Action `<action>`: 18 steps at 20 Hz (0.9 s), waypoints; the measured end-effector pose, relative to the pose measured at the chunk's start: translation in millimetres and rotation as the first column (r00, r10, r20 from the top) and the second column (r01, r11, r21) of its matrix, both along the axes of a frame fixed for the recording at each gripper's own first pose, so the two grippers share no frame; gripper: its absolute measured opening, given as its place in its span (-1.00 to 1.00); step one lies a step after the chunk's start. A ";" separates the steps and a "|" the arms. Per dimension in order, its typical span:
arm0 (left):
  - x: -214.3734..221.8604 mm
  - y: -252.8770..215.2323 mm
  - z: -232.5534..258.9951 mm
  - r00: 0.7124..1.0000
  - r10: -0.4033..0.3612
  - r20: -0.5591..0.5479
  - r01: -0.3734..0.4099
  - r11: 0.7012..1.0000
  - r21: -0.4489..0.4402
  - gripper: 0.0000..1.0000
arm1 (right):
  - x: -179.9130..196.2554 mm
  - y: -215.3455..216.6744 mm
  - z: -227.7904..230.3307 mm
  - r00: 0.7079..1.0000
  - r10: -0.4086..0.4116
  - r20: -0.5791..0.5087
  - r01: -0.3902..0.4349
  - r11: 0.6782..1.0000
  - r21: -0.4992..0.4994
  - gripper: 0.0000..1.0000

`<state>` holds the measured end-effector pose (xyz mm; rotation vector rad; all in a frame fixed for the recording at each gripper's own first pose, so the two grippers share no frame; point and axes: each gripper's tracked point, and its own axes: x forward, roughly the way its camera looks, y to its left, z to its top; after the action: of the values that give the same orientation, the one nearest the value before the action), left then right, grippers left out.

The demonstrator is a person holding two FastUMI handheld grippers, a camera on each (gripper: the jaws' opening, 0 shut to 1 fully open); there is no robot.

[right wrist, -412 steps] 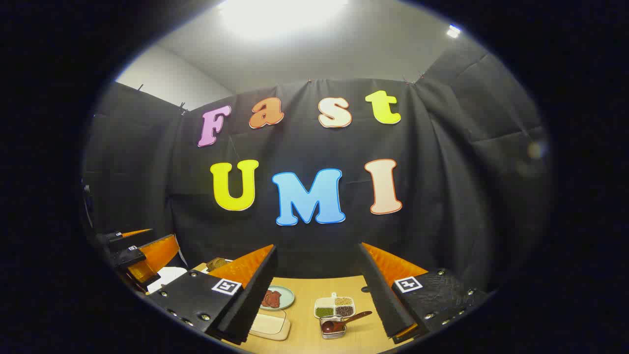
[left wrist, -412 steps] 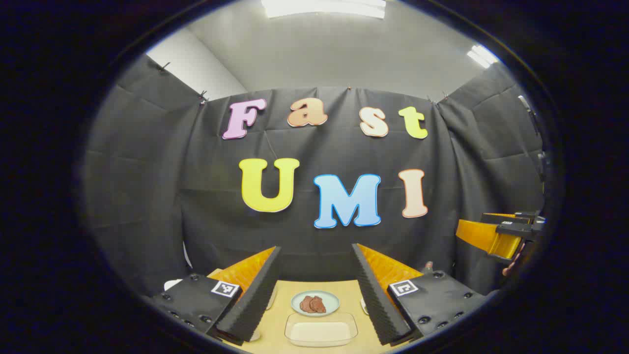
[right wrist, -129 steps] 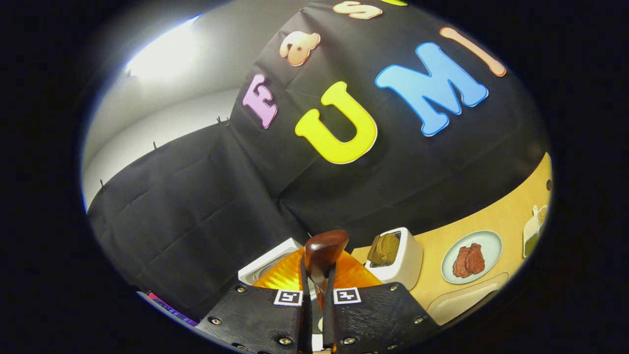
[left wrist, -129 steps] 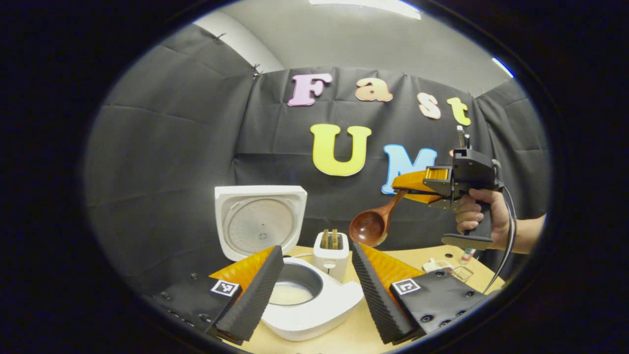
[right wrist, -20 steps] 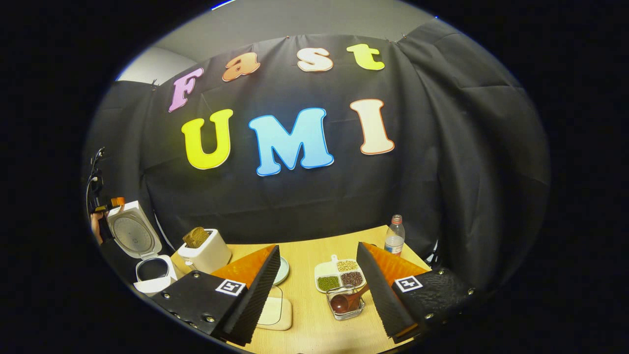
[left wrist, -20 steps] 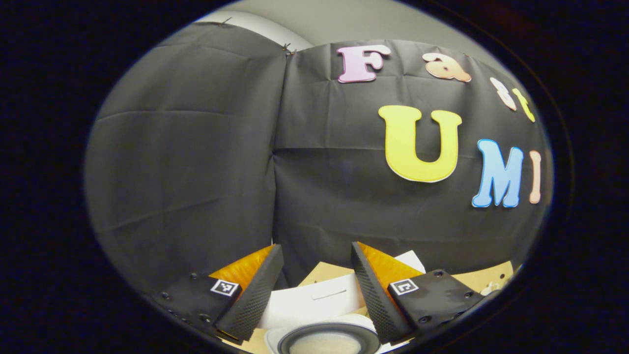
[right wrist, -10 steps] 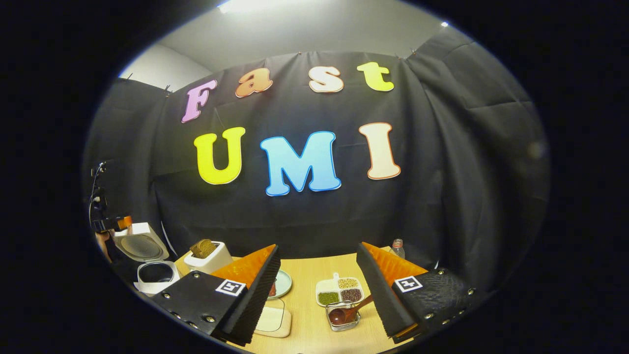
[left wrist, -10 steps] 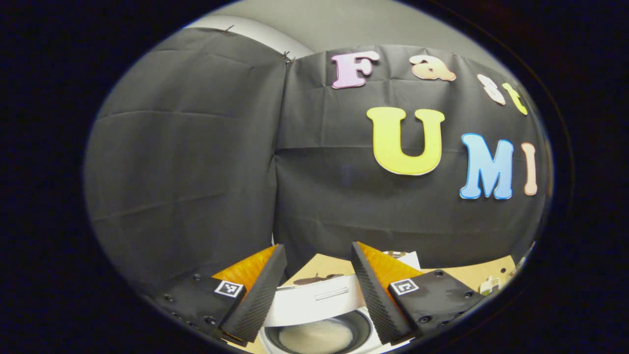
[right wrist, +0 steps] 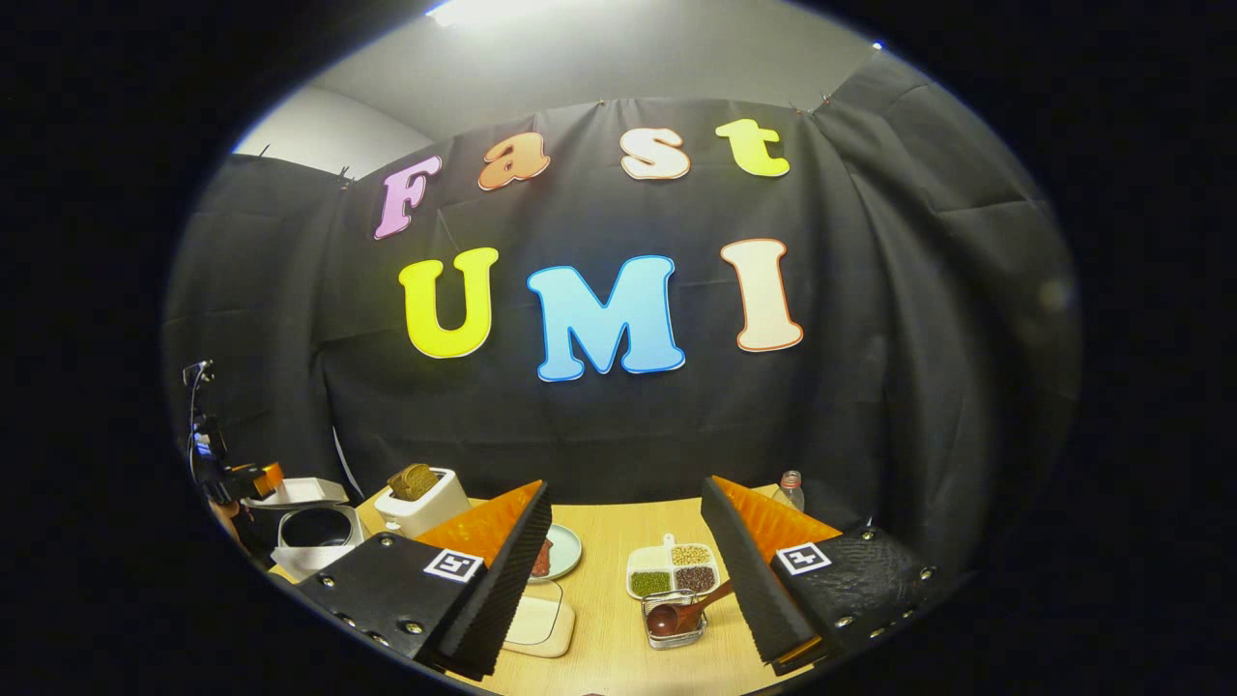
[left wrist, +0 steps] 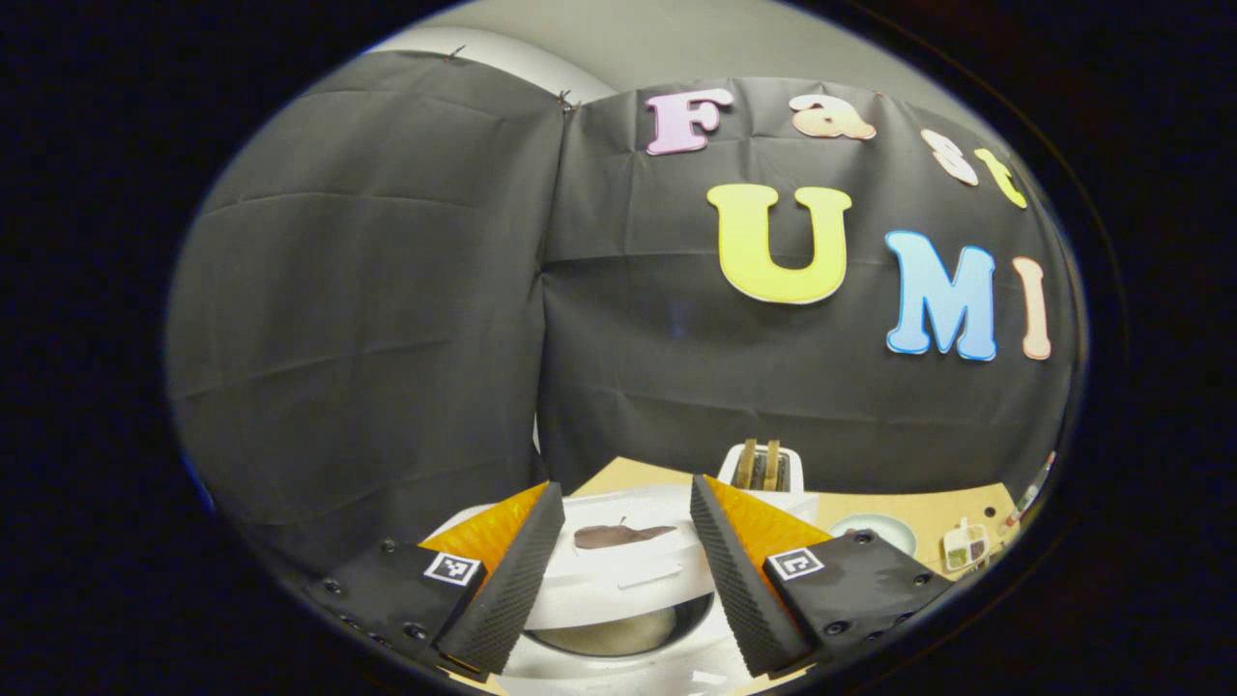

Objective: Close the left gripper, press the button to open the rice cooker; take a wooden spoon from the chopstick holder with the right hand, scoop a spoonful of rice and pour it into the rice cooker, then put the wooden spoon back into the chopstick holder.

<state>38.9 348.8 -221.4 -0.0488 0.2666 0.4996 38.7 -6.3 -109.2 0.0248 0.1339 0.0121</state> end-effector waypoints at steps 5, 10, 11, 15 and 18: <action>-12.3 -15.4 -38.8 0.999 -0.006 -0.045 0.004 0.999 -0.053 0.83 | -4.3 1.1 7.8 0.999 0.029 0.024 -0.029 1.000 -0.003 0.89; -18.2 -19.3 -53.6 0.997 -0.015 -0.080 0.012 0.999 -0.041 0.93 | -6.7 2.9 -0.7 1.000 0.029 0.003 -0.029 1.000 -0.008 0.89; -18.8 -19.2 -53.5 0.997 -0.013 -0.080 0.010 0.999 -0.047 0.93 | -7.1 2.0 -4.1 1.000 0.026 -0.006 -0.026 1.000 -0.006 0.89; -24.2 -23.7 -71.9 0.991 -0.024 -0.128 0.016 0.998 -0.061 0.94 | -7.6 1.8 -14.1 0.999 0.015 -0.037 -0.015 1.000 0.020 0.89; -26.9 -30.3 -92.0 0.984 -0.047 -0.175 0.036 0.997 -0.061 0.87 | -7.2 -1.1 -15.0 0.999 0.007 -0.042 -0.006 1.000 0.027 0.89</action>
<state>12.0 318.5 -313.4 -0.0557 0.4545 0.4552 31.5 -7.4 -124.2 0.0513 0.1758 0.0199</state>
